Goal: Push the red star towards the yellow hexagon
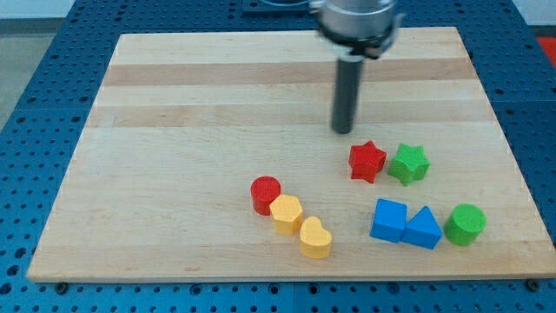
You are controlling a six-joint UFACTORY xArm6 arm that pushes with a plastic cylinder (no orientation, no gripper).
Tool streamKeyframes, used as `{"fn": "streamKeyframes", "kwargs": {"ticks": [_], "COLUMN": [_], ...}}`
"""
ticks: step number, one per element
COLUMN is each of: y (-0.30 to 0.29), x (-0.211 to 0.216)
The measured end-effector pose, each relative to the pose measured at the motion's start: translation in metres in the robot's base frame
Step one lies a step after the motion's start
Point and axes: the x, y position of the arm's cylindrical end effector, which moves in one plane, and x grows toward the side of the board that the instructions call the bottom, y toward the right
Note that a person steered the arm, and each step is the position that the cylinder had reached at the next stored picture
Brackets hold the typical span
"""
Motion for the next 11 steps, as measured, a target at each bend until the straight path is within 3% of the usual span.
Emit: {"fn": "streamKeyframes", "kwargs": {"ticks": [1,3,11], "y": [0.015,0.051,0.003], "x": [0.0,0.058,0.072]}}
